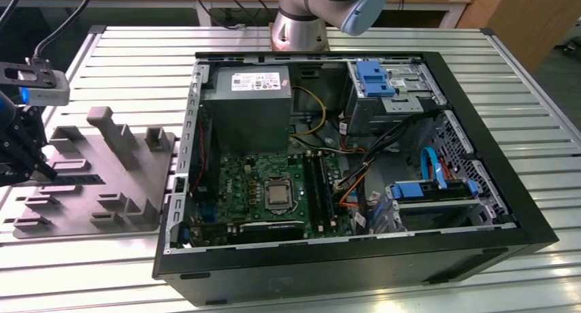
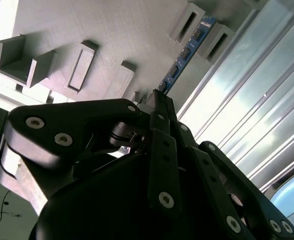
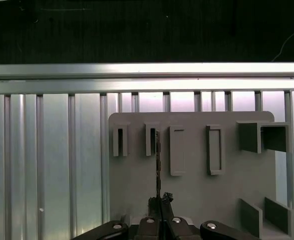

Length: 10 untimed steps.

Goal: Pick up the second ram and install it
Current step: 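Pick up the second ram and move it above second insertion slot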

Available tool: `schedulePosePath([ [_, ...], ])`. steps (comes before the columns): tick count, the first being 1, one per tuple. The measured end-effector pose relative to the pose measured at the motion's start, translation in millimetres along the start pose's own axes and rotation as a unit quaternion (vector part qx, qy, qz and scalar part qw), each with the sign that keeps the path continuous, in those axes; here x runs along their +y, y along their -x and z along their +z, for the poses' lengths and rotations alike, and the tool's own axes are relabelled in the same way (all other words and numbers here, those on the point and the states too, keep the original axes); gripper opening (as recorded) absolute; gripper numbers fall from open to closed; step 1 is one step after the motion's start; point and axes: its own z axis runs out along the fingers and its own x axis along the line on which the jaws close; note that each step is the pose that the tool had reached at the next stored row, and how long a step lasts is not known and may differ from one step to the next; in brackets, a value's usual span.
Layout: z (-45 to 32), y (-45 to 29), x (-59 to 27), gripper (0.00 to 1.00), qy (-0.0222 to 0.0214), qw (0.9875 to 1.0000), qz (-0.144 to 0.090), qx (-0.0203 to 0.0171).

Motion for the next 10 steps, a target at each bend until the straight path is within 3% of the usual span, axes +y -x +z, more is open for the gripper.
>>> schedulePosePath([
  [4,-1.7,0.0,0.1,0.11,0.0002,1.0,0.0,0.0002],
  [10,-19.7,0.8,0.1,0.11,0.0,1.0,0.0,0.0],
])
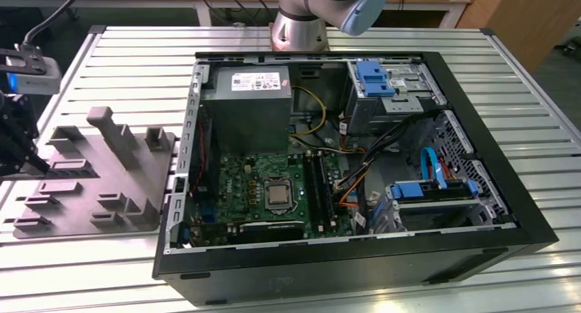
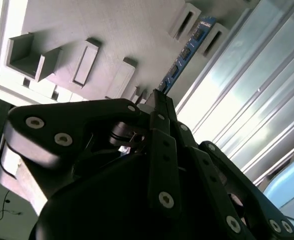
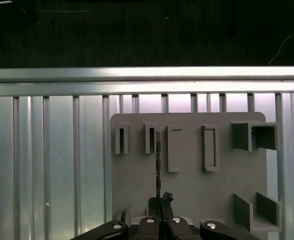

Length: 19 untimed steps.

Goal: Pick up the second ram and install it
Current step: 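Pick up the second ram and move it above second insertion slot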

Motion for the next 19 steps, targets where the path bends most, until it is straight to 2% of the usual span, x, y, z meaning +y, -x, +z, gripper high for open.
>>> schedulePosePath([
  [12,-28.5,1.3,0.1,0.11,-0.0004,1.0,0.0,0.0],
  [19,-49.5,2.2,0.2,0.11,-0.0004,1.0,0.0,0.0],
])
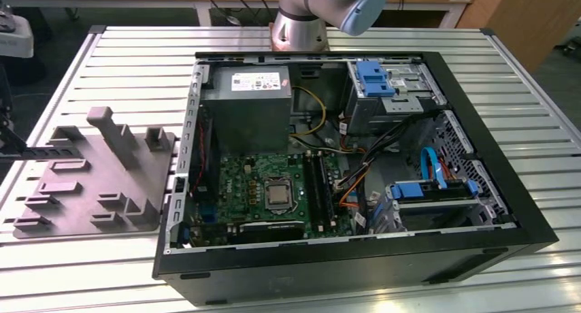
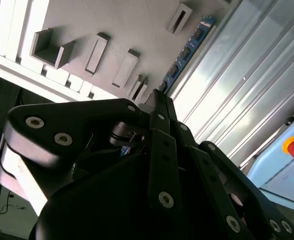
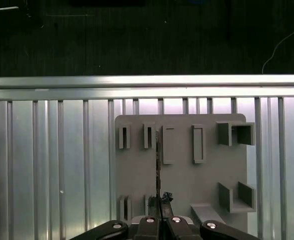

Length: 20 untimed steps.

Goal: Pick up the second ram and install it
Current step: 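Pick up the second ram and move it above second insertion slot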

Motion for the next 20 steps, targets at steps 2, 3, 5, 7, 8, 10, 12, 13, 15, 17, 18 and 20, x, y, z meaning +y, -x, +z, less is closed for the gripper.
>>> schedulePosePath([
  [2,-6.3,0.2,0.0,0.11,0.0,1.0,0.0,0.0],
  [3,-9.0,0.3,0.0,0.11,0.0,1.0,0.0,0.0],
  [5,-14.7,0.5,0.1,0.11,0.0,1.0,0.0,0.0],
  [7,-18.6,0.7,0.1,0.11,0.0,1.0,0.0,0.0],
  [8,-20.9,0.8,0.1,0.11,0.0,1.0,0.0,0.0],
  [10,-25.6,1.0,0.1,0.11,0.0,1.0,0.0,0.0],
  [12,-30.1,1.1,0.1,0.11,0.0,1.0,0.0,0.0],
  [13,-32.3,1.2,0.1,0.11,0.0,1.0,0.0,0.0],
  [15,-36.8,1.4,0.2,0.11,0.0,1.0,0.0,0.0],
  [17,-41.7,1.6,0.2,0.11,0.0,1.0,0.0,0.0],
  [18,-44.1,1.7,0.2,0.11,0.0,1.0,0.0,0.0],
  [20,-48.1,1.8,0.2,0.11,0.0,1.0,0.0,0.0],
])
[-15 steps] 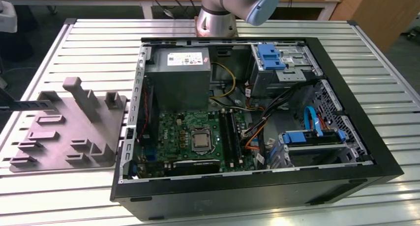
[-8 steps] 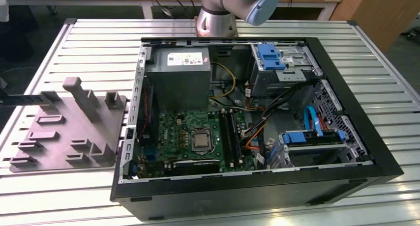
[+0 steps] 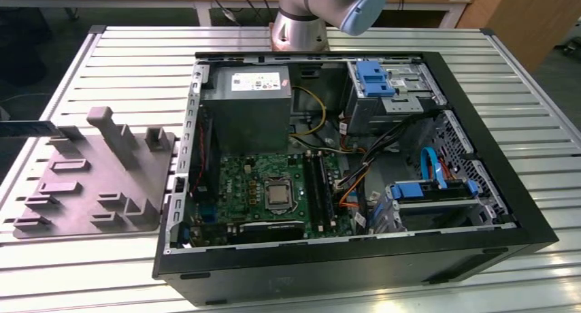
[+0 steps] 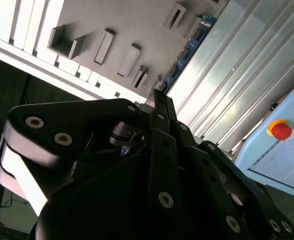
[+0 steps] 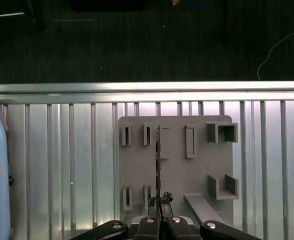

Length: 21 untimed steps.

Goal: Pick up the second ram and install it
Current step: 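Pick up the second ram and move it above second insertion slot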

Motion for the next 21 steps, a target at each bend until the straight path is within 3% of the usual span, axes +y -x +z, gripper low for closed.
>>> schedulePosePath([
  [4,-5.0,0.2,0.0,0.11,0.0,1.0,0.0,0.0],
  [12,-5.6,0.2,-0.1,0.11,0.0,1.0,0.0,0.0],
  [21,-5.6,0.5,-8.0,0.11,0.0,1.0,0.0,0.0],
])
